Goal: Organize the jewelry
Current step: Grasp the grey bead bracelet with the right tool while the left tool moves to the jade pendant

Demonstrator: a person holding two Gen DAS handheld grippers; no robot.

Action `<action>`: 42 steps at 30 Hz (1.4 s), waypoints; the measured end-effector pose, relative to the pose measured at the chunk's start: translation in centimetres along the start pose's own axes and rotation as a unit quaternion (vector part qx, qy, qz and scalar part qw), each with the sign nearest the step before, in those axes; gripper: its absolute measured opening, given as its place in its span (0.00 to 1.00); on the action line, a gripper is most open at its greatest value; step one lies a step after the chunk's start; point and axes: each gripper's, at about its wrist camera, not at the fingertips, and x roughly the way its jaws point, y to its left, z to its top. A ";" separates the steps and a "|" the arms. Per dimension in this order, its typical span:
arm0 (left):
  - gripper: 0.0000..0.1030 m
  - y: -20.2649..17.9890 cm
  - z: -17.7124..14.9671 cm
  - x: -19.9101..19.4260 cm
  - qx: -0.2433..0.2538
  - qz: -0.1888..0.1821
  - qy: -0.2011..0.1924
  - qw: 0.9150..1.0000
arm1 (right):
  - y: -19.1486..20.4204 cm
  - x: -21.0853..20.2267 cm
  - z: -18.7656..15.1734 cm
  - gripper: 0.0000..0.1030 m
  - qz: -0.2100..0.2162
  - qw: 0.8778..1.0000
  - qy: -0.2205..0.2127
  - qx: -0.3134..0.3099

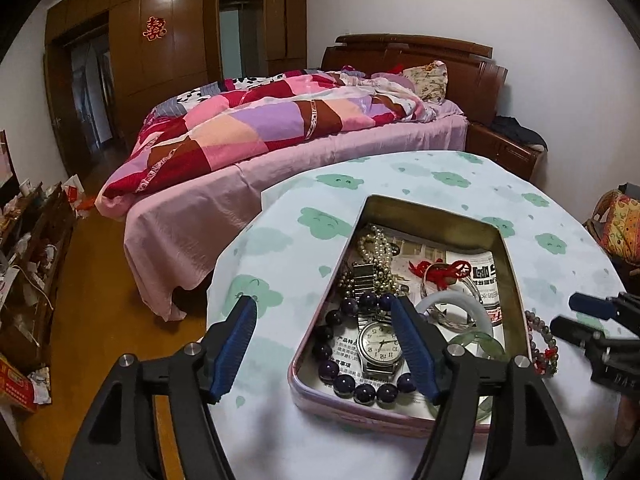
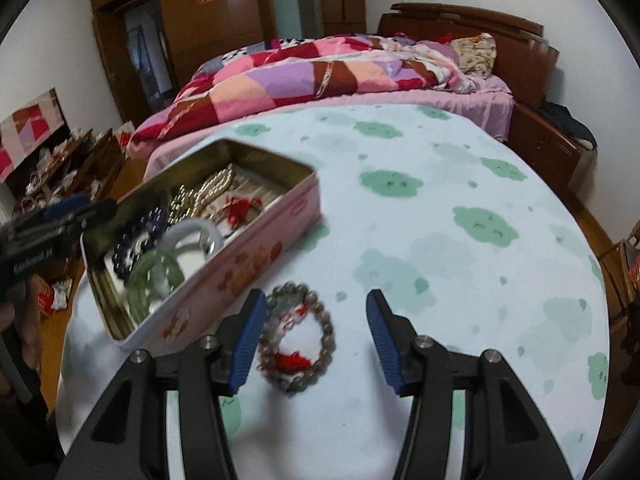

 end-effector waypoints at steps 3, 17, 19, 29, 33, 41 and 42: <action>0.68 0.1 0.0 0.0 -0.006 0.001 0.003 1.000 | 0.4 0.0 -0.5 0.54 0.004 1.000 0.004 -0.011; 0.68 -1.2 -0.3 -0.2 0.005 -0.002 0.009 1.000 | 1.8 2.2 -1.5 0.12 0.016 0.998 0.044 -0.042; 0.68 -1.4 -0.2 -0.5 0.004 -0.011 0.006 1.000 | 0.9 0.8 -1.5 0.11 0.014 0.999 0.023 -0.027; 0.68 -7.2 -0.8 -2.7 0.063 -0.098 -0.007 0.993 | -5.5 -2.1 -3.6 0.11 -0.055 0.998 0.005 0.039; 0.68 -10.6 -1.4 -3.4 0.105 -0.131 -0.004 0.986 | -7.1 -2.1 -4.4 0.11 -0.076 0.996 0.010 0.048; 0.63 -16.4 -3.0 -2.7 0.176 -0.162 0.022 0.971 | -8.5 -2.9 -5.3 0.11 -0.082 0.995 0.003 0.052; 0.55 -16.7 -3.1 -2.3 0.180 -0.163 0.028 0.970 | -8.6 -2.9 -5.3 0.11 -0.081 0.995 0.003 0.054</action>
